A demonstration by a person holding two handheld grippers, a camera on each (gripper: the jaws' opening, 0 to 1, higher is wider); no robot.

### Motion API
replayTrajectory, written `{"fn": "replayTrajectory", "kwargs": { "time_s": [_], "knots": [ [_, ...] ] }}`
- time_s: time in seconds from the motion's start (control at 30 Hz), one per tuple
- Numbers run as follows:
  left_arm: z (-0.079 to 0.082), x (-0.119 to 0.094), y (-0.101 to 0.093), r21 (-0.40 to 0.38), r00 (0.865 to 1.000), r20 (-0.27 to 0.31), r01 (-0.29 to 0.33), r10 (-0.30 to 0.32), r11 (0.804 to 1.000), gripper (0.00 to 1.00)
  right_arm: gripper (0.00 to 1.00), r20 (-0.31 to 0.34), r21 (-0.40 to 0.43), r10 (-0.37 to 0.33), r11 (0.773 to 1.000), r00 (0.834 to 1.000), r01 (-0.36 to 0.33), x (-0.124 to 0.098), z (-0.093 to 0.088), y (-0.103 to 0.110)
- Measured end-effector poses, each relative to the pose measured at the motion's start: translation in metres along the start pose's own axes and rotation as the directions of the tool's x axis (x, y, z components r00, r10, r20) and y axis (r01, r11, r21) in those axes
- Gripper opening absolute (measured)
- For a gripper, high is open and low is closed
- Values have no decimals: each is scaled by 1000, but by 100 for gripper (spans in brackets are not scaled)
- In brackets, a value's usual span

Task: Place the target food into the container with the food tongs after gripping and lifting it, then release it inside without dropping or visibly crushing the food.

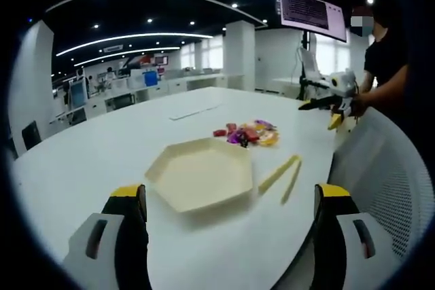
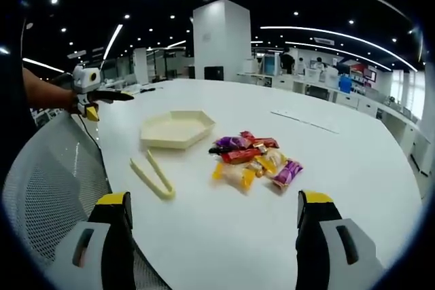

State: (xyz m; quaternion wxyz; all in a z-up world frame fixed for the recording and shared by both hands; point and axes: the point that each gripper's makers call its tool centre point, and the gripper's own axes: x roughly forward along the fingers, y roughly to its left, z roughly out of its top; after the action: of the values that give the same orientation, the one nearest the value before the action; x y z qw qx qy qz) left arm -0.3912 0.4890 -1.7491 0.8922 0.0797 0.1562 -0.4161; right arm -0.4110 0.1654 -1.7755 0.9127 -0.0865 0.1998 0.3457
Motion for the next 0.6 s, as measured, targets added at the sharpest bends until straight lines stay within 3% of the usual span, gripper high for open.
{"fn": "replayTrajectory", "kwargs": {
  "time_s": [0.43, 0.6],
  "knots": [
    [-1, 10, -16, 21, 998, -25, 50, -50, 999, 97, 100, 5, -4, 6, 1000, 1000, -6, 3, 2, 0],
    [-5, 20, -37, 94, 987, -94, 137, -129, 986, 95, 100, -4, -13, 17, 1000, 1000, -17, 6, -2, 5]
  ]
}}
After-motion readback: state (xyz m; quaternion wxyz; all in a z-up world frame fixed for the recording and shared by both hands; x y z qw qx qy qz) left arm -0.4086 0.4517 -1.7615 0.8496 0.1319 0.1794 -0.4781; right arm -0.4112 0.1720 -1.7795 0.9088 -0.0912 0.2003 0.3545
